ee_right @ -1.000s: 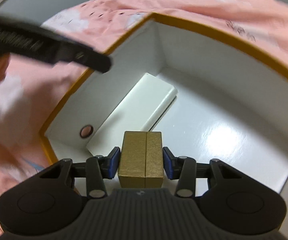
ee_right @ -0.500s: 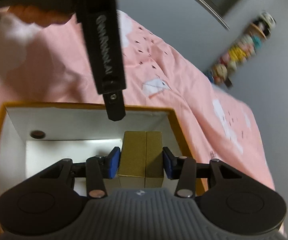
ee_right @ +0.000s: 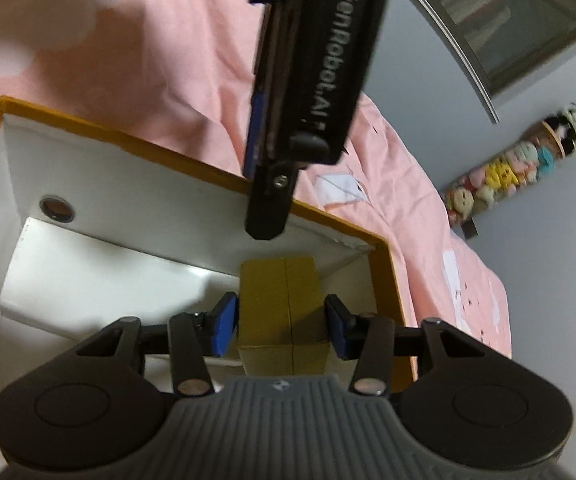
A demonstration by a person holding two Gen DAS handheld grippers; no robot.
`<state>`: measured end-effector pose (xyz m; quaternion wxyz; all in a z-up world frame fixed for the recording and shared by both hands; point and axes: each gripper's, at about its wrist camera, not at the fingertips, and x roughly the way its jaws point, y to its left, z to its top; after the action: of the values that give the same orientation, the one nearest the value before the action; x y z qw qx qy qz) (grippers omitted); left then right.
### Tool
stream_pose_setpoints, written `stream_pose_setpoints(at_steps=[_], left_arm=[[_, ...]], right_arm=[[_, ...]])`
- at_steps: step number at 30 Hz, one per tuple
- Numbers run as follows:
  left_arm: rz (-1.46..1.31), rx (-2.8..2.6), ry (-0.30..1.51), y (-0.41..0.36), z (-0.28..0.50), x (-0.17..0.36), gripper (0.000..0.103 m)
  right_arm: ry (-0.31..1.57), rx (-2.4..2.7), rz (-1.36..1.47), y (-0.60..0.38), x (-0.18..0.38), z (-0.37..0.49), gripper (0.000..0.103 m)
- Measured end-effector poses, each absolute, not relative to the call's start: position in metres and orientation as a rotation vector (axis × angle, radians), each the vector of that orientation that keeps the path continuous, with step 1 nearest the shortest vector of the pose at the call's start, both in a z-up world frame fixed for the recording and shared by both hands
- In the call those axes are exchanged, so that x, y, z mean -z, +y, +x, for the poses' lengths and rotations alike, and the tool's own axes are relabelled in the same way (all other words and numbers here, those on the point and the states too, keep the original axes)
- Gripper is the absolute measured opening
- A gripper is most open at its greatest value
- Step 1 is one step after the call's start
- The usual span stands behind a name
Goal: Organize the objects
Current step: 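Lower the gold block into the orange box corner and open the right gripper, then withdraw the right tool and move the left tool to the pink pouch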
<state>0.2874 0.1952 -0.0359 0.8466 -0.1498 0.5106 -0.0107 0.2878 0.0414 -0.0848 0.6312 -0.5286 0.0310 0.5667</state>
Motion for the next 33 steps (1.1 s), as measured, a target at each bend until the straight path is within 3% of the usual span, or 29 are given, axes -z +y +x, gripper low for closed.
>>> stream_pose_setpoints(at_steps=[10, 13, 14, 15, 20, 33], left_arm=[[-0.310, 0.024, 1.080, 0.194, 0.286, 0.036, 0.051], [-0.306, 0.029, 1.080, 0.192, 0.285, 0.035, 0.051], [-0.306, 0.030, 1.078, 0.192, 0.285, 0.035, 0.051], [-0.308, 0.031, 1.077, 0.192, 0.285, 0.035, 0.051], [-0.303, 0.039, 1.072, 0.189, 0.285, 0.034, 0.049], [-0.231, 0.038, 1.031, 0.180, 0.260, 0.002, 0.048]], right_arm=[[0.287, -1.171, -1.112, 0.036, 0.069, 0.303, 0.058], [0.404, -1.163, -1.056, 0.031, 0.069, 0.309, 0.040], [0.425, -1.155, -1.047, 0.031, 0.069, 0.310, 0.025], [0.436, -1.148, -1.046, 0.031, 0.070, 0.313, 0.018], [0.436, -1.163, -1.027, 0.037, 0.078, 0.317, 0.010], [0.464, -1.120, -0.930, 0.045, 0.060, 0.304, 0.009]])
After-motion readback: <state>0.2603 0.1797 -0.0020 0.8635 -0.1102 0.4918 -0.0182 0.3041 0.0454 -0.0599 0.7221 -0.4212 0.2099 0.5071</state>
